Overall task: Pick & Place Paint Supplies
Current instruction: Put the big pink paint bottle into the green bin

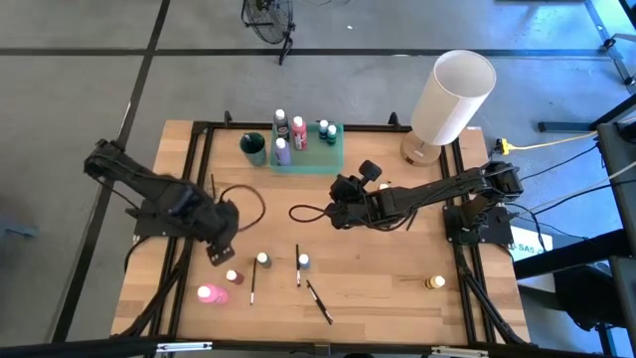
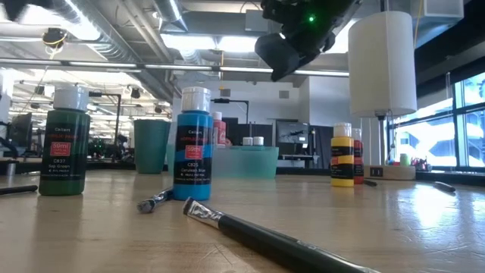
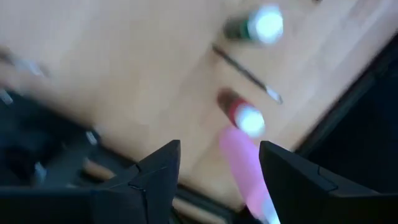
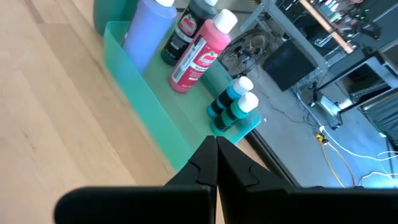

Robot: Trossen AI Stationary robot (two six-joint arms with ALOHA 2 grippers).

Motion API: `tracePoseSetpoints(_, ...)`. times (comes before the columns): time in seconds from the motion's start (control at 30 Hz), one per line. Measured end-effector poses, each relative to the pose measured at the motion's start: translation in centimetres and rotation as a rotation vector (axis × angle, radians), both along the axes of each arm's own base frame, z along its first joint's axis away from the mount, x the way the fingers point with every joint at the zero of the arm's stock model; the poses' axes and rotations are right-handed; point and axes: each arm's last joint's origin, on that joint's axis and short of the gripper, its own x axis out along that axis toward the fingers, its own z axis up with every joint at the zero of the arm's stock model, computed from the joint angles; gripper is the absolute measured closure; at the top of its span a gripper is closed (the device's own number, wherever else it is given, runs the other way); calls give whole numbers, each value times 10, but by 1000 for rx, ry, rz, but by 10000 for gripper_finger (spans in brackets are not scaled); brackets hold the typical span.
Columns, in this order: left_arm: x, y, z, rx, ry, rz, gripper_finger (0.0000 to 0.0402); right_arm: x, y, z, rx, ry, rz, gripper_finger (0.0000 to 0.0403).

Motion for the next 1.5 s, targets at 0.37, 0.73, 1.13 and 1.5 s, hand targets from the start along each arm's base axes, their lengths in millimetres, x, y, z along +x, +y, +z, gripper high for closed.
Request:
tracePoseSetpoints(0.37,-29,-38,0,-28,68,181,186,1,-1,0,34,-1,16,402)
tracePoseSetpoints(0.73,-36,-67,-10,-22,98,316,187,10,-17,3,34,-8,42,402)
tracePoseSetpoints(1.13,-36,-87,-14,-87,87,375,187,22,-38,8,112,-27,162,402)
tracePoseSetpoints(1.5,-32,-101,-19,-122,48,424,186,32,-50,14,145,-42,351,402)
